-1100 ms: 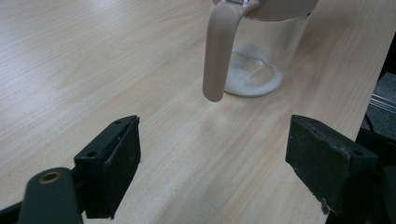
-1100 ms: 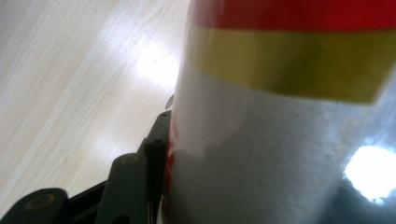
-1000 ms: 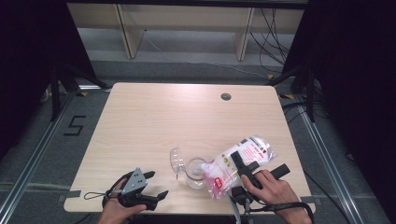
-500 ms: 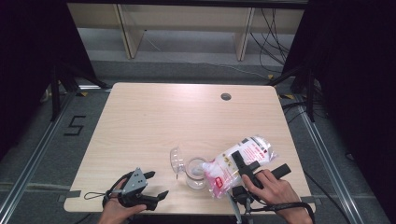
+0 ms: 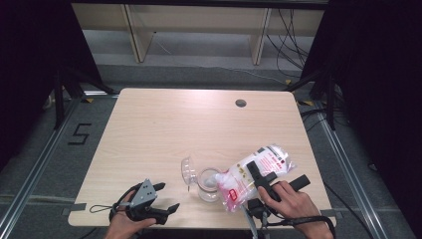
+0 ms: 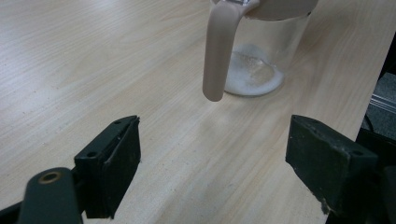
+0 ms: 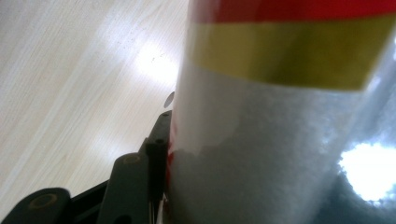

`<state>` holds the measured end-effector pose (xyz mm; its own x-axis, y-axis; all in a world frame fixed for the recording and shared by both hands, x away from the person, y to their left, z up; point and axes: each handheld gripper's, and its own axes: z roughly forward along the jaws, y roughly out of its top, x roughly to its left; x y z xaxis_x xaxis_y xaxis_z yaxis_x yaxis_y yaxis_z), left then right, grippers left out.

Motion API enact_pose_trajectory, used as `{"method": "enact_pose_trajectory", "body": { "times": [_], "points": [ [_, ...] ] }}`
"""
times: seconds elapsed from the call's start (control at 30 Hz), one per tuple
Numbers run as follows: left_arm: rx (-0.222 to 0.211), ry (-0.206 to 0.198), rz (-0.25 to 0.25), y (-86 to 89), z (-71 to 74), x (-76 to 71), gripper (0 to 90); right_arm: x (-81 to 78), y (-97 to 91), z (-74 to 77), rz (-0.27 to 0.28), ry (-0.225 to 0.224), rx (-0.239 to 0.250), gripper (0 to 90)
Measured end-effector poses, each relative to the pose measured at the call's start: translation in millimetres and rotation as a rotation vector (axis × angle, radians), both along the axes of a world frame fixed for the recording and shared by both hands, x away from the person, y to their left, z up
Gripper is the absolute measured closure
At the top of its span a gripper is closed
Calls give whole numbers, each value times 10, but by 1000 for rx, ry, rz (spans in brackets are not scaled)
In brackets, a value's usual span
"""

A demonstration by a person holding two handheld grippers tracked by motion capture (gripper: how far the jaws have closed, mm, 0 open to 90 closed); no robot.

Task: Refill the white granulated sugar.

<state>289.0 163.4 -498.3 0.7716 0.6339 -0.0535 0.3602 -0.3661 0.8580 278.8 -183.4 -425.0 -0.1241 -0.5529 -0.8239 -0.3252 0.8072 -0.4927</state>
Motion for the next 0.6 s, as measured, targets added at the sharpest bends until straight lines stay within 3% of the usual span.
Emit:
{"method": "enact_pose_trajectory", "body": {
  "times": [0.6],
  "points": [
    [6,3,-5,7,-1,9,177,-10,0,10,2,-3,4,541]
  ]
}}
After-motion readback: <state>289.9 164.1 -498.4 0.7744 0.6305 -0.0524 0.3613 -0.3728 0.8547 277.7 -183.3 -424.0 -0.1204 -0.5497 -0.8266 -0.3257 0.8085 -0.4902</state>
